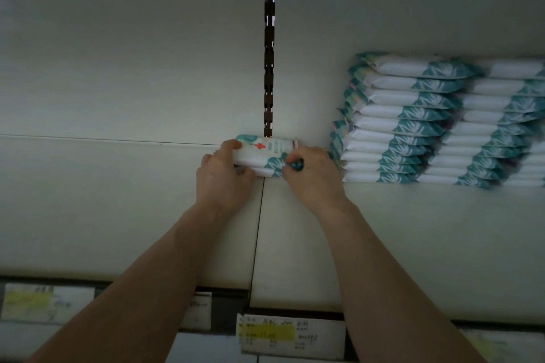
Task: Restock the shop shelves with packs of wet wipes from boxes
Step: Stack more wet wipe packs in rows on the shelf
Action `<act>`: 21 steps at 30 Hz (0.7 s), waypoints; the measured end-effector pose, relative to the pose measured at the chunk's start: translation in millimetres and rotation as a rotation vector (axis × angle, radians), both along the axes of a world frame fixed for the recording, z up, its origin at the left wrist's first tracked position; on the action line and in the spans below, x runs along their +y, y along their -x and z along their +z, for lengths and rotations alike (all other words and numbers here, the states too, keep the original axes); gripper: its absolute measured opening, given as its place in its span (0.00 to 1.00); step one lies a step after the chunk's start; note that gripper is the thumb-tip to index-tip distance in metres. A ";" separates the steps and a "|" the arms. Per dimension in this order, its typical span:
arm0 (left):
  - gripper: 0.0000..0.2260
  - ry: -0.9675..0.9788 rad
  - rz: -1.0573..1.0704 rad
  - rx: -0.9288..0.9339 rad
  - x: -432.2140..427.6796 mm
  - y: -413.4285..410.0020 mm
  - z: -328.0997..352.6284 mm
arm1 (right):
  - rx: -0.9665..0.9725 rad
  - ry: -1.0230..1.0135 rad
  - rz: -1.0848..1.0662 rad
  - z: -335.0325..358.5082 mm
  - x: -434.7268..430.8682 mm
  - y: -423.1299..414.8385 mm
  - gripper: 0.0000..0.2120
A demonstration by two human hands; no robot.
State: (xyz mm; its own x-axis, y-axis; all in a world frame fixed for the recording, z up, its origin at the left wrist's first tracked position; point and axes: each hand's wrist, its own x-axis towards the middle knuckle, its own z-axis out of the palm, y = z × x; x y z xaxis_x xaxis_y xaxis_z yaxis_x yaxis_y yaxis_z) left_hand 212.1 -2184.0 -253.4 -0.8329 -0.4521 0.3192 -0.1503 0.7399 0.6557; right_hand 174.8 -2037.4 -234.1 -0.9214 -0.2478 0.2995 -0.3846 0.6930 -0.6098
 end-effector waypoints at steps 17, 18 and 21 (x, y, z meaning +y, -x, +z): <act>0.24 0.065 -0.086 -0.044 3.5 0.2 0.4 | 0.005 -0.125 -0.093 0.4 3.9 -2.0 0.11; 0.24 0.067 -0.086 -0.045 3.4 0.2 0.3 | 0.007 -0.124 -0.102 -0.2 3.9 -1.7 0.12; 0.26 0.084 -0.094 -0.043 2.9 0.9 -0.8 | 0.018 -0.129 -0.110 -1.3 3.1 -2.5 0.13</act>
